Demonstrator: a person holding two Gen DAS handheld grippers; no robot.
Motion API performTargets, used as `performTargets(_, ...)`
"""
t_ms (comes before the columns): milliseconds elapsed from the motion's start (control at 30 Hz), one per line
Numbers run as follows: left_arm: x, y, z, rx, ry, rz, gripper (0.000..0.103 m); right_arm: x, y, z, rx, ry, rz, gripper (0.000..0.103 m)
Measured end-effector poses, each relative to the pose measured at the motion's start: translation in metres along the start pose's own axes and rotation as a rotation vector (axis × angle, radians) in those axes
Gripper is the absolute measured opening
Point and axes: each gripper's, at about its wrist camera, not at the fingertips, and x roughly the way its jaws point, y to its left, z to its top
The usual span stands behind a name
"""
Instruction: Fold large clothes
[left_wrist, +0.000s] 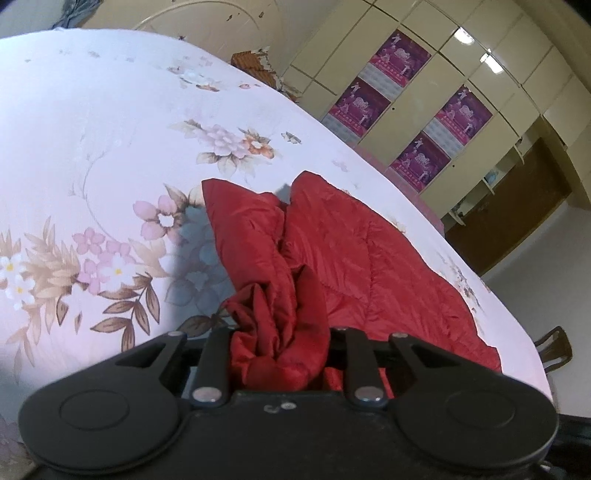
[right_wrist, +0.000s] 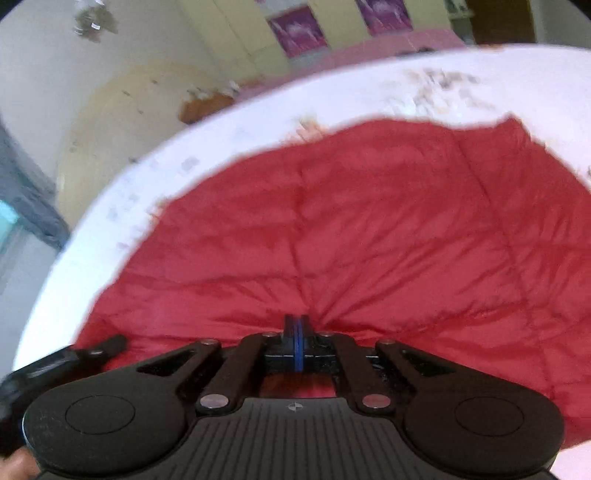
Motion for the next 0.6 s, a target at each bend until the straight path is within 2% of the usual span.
performTargets(133,-0.001,-0.001,-0.002,0.007,-0.004,0.011,0.021,-0.014,-0.005,-0.012,0.023,0.051,0.027,0.0)
performTargets(233,-0.008,-0.005,-0.002,0.009,-0.01,-0.003,0.02,0.004,-0.009,-0.025,0.009,0.117,-0.013,0.0)
performTargets(333,-0.02,-0.016,-0.001,0.06,-0.05,-0.028,0.02,0.019,-0.013,-0.033,-0.015,0.111,-0.019,0.0)
performTargets(467,-0.033,-0.03,0.0,0.1,-0.089,-0.051,0.02,0.022,-0.02,-0.029,0.012,0.115,0.006,0.0)
performTargets(600,-0.044,-0.052,-0.001,0.188,-0.128,-0.053,0.02,0.02,-0.028,-0.032,0.044,0.118,0.033,0.0)
